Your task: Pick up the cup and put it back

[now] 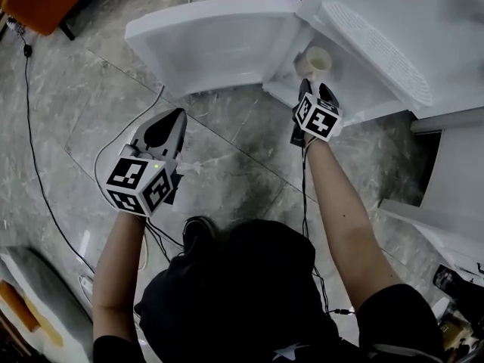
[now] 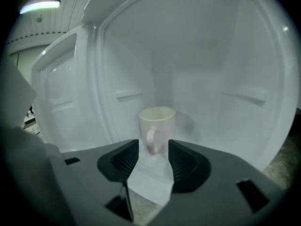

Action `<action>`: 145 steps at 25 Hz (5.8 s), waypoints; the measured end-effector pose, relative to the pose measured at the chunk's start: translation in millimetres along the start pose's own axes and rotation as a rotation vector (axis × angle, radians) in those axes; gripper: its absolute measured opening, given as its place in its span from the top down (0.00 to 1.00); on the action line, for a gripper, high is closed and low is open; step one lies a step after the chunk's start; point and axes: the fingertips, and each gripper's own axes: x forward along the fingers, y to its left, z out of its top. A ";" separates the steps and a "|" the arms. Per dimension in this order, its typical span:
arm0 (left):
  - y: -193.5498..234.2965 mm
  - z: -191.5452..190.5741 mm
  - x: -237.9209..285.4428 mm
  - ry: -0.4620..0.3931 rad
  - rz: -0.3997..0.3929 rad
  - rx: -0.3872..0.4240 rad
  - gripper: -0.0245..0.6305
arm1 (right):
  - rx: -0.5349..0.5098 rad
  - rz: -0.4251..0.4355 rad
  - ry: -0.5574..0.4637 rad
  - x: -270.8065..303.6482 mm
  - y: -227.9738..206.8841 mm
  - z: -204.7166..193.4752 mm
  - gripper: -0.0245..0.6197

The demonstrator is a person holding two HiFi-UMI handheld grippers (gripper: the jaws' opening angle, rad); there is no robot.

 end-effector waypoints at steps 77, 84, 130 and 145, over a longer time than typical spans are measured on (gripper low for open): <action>-308.9 408.4 -378.0 -0.137 0.325 -0.168 0.95 | -0.178 0.425 -0.167 -632.1 15.3 430.9 0.89; -303.1 406.7 -384.0 -0.119 0.334 -0.137 0.95 | -0.185 0.428 -0.145 -625.7 22.2 414.4 0.89; 20.4 7.8 -58.3 -0.072 0.117 0.051 0.95 | -0.119 -0.044 -0.164 -23.5 -31.4 7.1 0.89; 29.7 18.3 -61.7 -0.120 0.148 0.064 0.95 | -0.177 -0.096 -0.081 -17.3 -43.9 -2.7 0.65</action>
